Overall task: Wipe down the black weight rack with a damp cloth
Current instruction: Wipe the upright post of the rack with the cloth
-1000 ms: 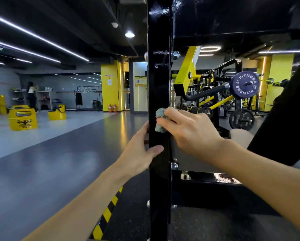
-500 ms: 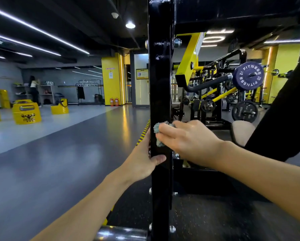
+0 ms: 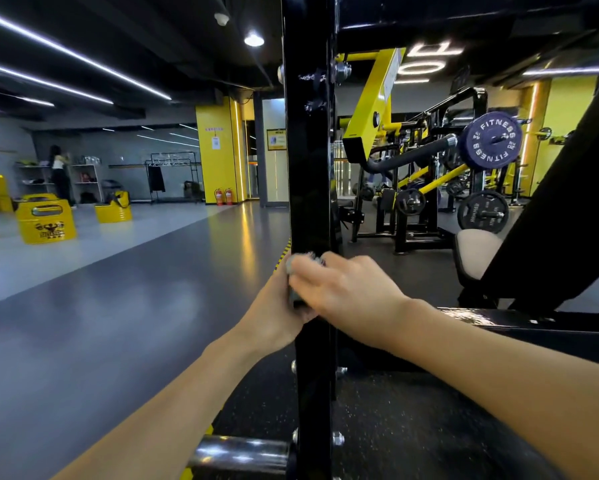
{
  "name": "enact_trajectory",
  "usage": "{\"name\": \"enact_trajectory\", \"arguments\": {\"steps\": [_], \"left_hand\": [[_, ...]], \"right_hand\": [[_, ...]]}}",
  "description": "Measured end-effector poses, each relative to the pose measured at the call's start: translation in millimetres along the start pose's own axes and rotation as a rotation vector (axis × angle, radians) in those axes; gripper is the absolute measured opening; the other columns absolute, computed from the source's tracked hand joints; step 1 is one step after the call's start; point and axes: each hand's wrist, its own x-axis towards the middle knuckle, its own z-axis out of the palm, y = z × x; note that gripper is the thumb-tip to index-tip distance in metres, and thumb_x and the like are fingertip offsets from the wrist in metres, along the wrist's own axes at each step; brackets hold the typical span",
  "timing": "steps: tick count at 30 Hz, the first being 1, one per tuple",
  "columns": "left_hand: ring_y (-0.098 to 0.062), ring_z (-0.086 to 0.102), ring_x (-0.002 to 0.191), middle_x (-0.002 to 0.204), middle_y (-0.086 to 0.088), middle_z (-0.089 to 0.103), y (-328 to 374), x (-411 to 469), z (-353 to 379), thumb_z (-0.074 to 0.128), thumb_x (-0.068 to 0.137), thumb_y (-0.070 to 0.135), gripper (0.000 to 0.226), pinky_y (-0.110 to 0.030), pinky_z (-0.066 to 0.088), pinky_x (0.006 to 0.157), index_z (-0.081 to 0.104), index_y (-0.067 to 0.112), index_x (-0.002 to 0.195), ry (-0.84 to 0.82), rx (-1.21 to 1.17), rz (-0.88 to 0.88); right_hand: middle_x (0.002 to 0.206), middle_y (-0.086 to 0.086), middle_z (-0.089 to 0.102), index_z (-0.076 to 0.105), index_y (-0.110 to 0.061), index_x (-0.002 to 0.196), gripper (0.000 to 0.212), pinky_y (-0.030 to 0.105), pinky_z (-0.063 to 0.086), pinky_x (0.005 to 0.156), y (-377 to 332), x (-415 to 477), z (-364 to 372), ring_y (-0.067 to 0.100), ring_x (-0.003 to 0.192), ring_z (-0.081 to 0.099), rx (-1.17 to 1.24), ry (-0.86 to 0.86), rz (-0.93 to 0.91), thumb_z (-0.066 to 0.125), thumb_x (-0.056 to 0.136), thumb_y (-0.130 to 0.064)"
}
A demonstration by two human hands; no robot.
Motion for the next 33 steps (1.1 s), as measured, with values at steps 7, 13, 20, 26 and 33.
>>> {"name": "enact_trajectory", "arguments": {"steps": [7,13,20,26,33], "left_hand": [[-0.002,0.053,0.122,0.121,0.030,0.057,-7,0,2,0.074,0.086,0.018,0.067,-0.022,0.042,0.099,0.038,0.038,0.139,-0.017,-0.041,-0.022],[0.000,0.057,0.118,0.119,0.023,0.062,-19,-8,11,0.076,0.085,0.015,0.065,-0.027,0.046,0.103,0.043,0.034,0.137,-0.008,-0.097,-0.038],[0.009,0.060,0.099,0.116,0.006,0.062,-16,-21,19,0.069,0.085,-0.007,0.067,-0.004,0.044,0.080,0.038,0.008,0.142,0.026,-0.134,0.001],[0.013,0.057,0.103,0.136,0.005,0.053,-24,-28,24,0.071,0.086,-0.003,0.089,-0.002,0.044,0.079,0.020,0.021,0.155,0.006,-0.196,-0.035],[0.023,0.056,0.093,0.117,0.023,0.051,-41,-44,32,0.067,0.090,-0.003,0.098,-0.003,0.046,0.079,0.005,0.030,0.158,-0.057,-0.221,-0.125]], "right_hand": [[0.107,0.006,0.039,0.063,-0.010,0.093,0.019,0.028,0.023,0.037,1,-3,-2,0.022,0.059,0.048,-0.020,0.000,0.086,0.051,0.080,-0.005],[0.108,0.008,0.046,0.063,-0.009,0.092,0.014,0.030,0.032,0.037,4,-13,3,0.023,0.062,0.050,0.009,-0.020,-0.083,0.054,0.083,-0.003],[0.104,0.007,0.044,0.059,-0.009,0.097,0.020,0.028,0.021,0.040,-20,-25,16,0.022,0.054,0.047,0.035,-0.017,-0.013,0.054,0.078,-0.002],[0.107,0.005,0.045,0.061,-0.009,0.111,0.029,0.029,0.033,0.036,-19,-27,12,0.023,0.057,0.052,0.088,0.003,0.150,0.049,0.085,-0.004],[0.106,0.006,0.046,0.065,-0.008,0.103,0.020,0.030,0.037,0.035,-28,-43,21,0.023,0.060,0.054,0.106,-0.071,0.014,0.056,0.085,-0.002]]}}
